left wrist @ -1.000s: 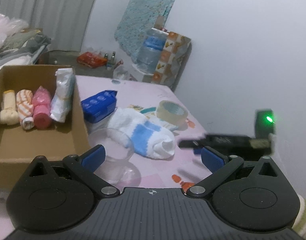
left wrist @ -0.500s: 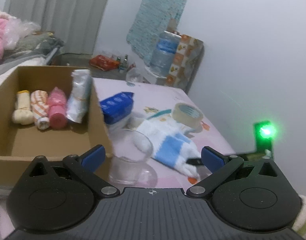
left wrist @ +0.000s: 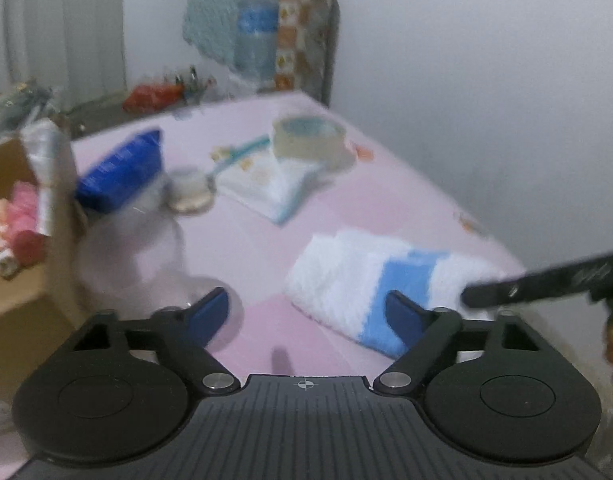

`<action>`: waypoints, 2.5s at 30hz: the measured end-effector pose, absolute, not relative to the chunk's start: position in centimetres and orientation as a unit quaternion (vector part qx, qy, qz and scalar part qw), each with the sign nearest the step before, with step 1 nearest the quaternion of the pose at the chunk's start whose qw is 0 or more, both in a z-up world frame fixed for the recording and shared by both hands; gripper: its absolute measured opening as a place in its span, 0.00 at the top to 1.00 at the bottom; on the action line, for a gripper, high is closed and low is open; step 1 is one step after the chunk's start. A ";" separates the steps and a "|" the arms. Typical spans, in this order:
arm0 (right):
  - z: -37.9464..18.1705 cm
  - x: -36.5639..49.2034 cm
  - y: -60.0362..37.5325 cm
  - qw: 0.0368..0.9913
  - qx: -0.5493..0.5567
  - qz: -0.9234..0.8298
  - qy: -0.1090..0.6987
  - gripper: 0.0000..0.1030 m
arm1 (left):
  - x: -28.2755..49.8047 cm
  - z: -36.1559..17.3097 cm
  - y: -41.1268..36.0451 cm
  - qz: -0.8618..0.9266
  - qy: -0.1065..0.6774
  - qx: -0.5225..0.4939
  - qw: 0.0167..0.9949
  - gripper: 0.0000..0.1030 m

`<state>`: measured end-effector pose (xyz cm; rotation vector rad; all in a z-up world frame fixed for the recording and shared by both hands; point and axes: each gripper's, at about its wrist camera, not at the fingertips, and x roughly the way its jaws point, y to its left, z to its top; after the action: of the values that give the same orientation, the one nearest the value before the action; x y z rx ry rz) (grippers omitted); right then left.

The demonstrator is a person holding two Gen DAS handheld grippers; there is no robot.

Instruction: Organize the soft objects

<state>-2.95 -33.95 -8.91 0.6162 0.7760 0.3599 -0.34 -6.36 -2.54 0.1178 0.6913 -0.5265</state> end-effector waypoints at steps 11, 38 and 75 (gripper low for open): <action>-8.1 -0.3 -33.8 0.838 0.343 0.231 0.356 0.70 | 1.5 -6.4 -10.2 -0.267 0.398 0.119 0.870 0.29; -15.2 10.2 -33.2 0.709 0.512 0.269 0.404 0.27 | 0.2 -1.9 -7.5 -0.338 0.342 0.059 0.875 0.22; -9.9 4.9 -38.0 0.835 0.388 0.224 0.320 0.07 | 7.1 -7.0 -14.2 -0.291 0.423 0.176 0.840 0.80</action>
<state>4.89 -37.96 -9.89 0.8218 0.6768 0.4750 7.08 -14.18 -6.99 0.3714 0.8933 -0.6145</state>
